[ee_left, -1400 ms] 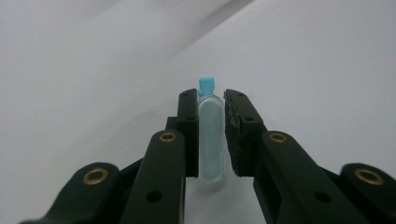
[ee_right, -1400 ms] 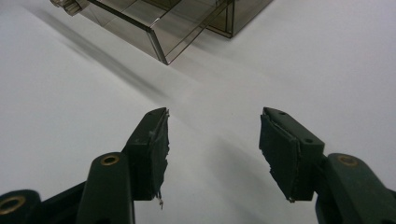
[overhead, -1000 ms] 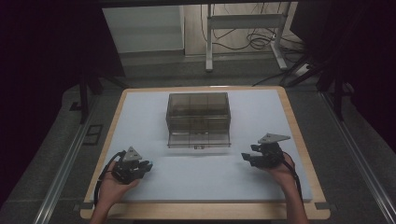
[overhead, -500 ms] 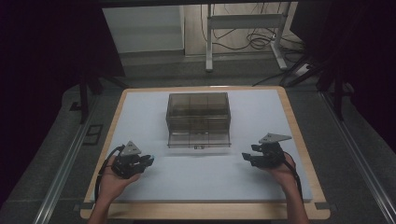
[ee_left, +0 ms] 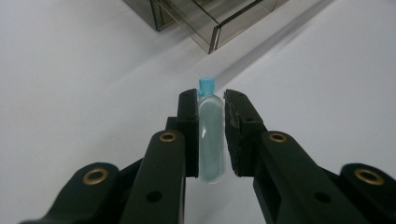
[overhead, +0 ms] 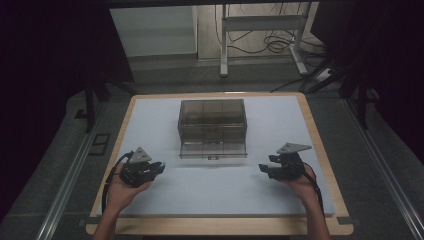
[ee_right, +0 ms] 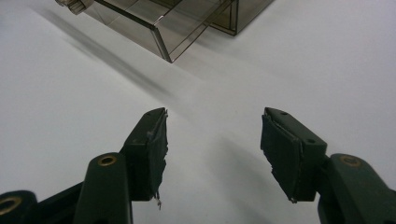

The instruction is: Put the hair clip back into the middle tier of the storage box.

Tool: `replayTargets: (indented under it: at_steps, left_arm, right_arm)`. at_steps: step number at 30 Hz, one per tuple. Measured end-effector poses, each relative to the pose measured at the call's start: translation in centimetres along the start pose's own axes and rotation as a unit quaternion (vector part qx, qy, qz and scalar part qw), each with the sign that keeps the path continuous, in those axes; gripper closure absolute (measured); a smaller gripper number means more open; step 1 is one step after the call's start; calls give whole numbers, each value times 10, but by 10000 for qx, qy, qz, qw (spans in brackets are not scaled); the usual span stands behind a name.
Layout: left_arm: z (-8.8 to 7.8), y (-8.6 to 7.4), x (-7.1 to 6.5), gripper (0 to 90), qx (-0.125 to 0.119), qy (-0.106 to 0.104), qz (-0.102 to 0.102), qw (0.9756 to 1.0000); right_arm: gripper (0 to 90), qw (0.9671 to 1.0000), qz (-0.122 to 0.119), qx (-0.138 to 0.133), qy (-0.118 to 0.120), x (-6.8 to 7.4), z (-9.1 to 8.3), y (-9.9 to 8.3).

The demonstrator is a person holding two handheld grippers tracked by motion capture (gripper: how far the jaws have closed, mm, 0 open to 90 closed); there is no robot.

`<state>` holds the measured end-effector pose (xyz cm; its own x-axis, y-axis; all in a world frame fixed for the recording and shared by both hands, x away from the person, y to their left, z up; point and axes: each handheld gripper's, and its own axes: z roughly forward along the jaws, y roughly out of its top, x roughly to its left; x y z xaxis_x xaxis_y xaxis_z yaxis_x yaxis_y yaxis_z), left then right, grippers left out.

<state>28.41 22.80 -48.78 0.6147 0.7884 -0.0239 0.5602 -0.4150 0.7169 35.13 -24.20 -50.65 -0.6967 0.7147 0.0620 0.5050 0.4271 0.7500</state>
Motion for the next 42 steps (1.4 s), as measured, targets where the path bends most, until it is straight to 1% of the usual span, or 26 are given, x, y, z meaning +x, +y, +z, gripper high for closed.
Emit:
replayTargets:
  at_steps: [29, 35, 42]
  left_arm:
    - [5, 29, 3, 773, -98, 47, 177, 9998]
    - [9, 32, 4, 773, -35, 49, 202, 9998]
    - [13, 35, 4, 773, -38, 44, 197, 9998]
  right_arm:
    - [399, 10000, -20, 25, 9, 1, 2, 0]
    - [399, 10000, -22, 34, 11, 1, 2, 0]
    - [399, 10000, -33, 38, 12, 2, 2, 0]
